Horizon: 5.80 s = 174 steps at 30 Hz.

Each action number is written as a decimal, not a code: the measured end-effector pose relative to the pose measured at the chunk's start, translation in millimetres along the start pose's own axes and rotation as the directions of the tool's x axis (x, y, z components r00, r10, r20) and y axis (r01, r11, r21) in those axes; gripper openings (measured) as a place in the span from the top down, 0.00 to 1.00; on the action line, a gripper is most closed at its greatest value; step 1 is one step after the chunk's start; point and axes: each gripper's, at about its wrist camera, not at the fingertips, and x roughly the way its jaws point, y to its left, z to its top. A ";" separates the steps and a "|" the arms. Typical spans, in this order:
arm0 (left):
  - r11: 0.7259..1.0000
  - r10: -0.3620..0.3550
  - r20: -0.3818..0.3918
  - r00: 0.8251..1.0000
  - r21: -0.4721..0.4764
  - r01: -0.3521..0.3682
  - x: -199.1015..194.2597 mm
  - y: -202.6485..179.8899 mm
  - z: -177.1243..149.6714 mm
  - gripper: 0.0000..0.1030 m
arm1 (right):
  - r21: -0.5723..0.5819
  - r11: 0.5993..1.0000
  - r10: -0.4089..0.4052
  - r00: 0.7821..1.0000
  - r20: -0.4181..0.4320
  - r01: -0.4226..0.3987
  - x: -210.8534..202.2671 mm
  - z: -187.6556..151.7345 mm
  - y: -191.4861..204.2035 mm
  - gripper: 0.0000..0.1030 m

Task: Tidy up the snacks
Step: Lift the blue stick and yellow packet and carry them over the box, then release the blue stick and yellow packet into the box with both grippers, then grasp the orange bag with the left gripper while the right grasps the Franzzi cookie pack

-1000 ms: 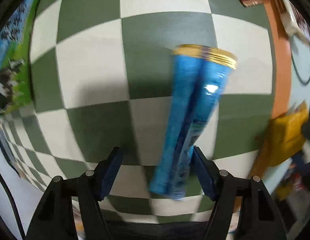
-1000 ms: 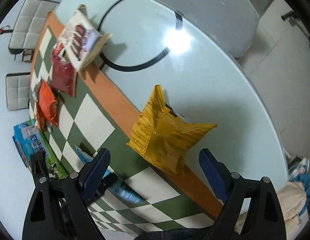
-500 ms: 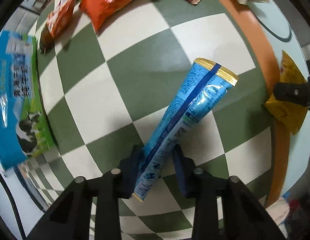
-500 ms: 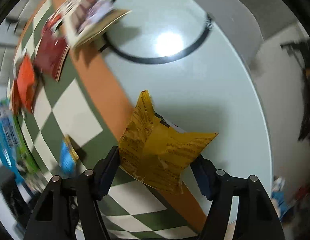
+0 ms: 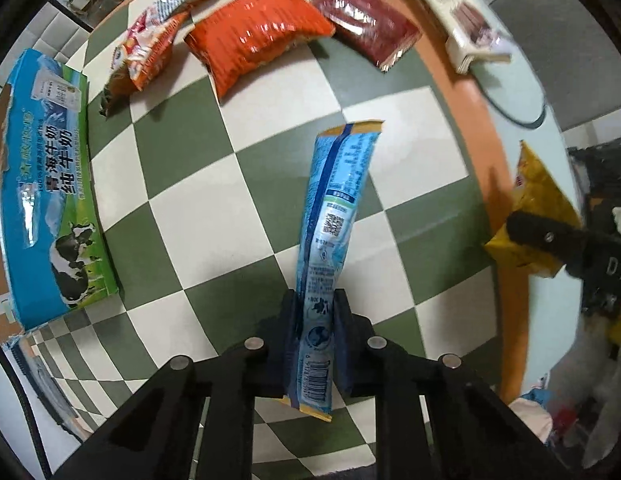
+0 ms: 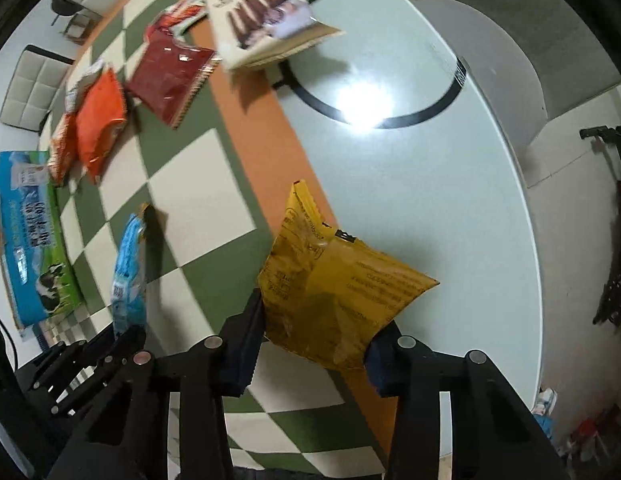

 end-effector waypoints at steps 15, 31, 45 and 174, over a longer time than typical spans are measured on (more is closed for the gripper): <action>0.976 -0.180 0.159 0.971 -0.095 0.197 -117.1 74.9 -14.9 0.87 | -0.112 0.986 0.135 0.988 0.079 -0.125 -80.6 5.0 34.7 0.58; 0.940 -0.081 0.396 0.915 -0.273 0.202 -199.8 240.0 -46.4 0.88 | -0.350 0.900 0.302 0.951 0.068 -0.261 -133.8 -11.6 235.2 0.58; 0.865 0.109 0.314 0.943 -0.497 0.066 -165.8 448.8 -36.1 0.88 | -0.420 0.894 0.186 0.982 0.029 -0.157 -73.5 17.7 409.1 0.58; 0.977 -0.166 -0.187 0.968 -0.163 0.136 51.9 91.9 179.5 0.31 | -0.078 0.997 -0.018 0.998 -0.061 0.014 -0.9 202.8 -1.1 0.07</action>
